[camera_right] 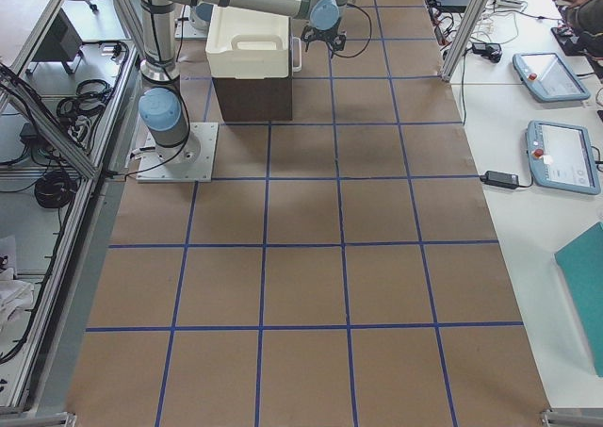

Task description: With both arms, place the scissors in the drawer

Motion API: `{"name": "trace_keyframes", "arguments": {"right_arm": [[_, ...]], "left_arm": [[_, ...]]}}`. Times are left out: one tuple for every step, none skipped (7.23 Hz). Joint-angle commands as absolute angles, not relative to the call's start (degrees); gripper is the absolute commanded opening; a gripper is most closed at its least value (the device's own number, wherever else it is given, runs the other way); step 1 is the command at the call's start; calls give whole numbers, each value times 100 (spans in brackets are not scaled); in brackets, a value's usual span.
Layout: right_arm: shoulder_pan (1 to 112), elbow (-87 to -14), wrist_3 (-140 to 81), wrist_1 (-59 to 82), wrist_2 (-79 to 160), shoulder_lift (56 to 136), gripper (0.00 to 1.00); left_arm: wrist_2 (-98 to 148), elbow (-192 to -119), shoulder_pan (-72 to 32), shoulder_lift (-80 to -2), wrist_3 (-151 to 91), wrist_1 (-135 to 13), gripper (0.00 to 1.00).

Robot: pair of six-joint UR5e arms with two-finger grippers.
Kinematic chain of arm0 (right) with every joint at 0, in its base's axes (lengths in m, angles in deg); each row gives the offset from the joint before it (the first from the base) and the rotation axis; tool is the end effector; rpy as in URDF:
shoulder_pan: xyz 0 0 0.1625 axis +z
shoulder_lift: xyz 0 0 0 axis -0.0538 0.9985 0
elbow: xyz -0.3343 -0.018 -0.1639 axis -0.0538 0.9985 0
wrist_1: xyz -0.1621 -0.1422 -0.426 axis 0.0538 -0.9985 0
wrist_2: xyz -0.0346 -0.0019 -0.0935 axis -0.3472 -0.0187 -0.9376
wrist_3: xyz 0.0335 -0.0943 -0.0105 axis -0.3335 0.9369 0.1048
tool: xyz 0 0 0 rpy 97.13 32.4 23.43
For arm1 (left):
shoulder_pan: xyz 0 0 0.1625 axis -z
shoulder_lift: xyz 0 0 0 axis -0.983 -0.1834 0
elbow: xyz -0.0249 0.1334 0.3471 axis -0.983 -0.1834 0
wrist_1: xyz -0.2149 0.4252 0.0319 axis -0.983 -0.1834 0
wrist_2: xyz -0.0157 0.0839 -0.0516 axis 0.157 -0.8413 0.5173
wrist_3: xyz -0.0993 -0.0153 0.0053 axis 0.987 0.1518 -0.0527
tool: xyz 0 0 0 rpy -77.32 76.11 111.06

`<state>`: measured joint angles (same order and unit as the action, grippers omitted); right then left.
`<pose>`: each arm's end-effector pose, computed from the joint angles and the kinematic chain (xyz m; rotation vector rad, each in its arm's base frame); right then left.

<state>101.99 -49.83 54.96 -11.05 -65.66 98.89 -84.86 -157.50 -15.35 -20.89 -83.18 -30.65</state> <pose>0.3028 -0.5655 0.2524 -1.9522 2.2224 0.1426 0.1216 -0.5618 0.4193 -0.3423 -3.1178 0.0725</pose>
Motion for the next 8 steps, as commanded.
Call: {"name": "trace_keyframes", "arguments": {"right_arm": [[10335,-4998,5595,-1155,-6552,9693,100],[10352,-4972,5595,-1059,-6543,9675,100],[10352,-4937,5621,-1041,-6552,9674,100],[10352,-4919,5743,-1049,-6561,9674,100],[10344,-4823,5893,-1050,-6630,9657,100],[10335,-4691,5938,-893,-6640,9657,100],[10335,-4681,5938,-796,-6640,9657,100],[10326,-4707,5903,-760,-6622,9674,100]], "left_arm": [[-8489,-15790,-2394,-2301,-9902,-3058,100],[-8498,-15790,-2519,-2468,-10404,-2753,100],[-8489,-15790,-2529,-2731,-11053,-2211,100],[-8489,-15816,-2529,-3125,-11555,-2092,100],[-8472,-15817,-2529,-3529,-11821,-1839,100],[-8471,-15799,-2529,-3881,-12598,-1531,100],[-8480,-15747,-2529,-4259,-13215,-1154,100],[-8489,-15598,-2520,-4593,-13804,-672,100]]}}
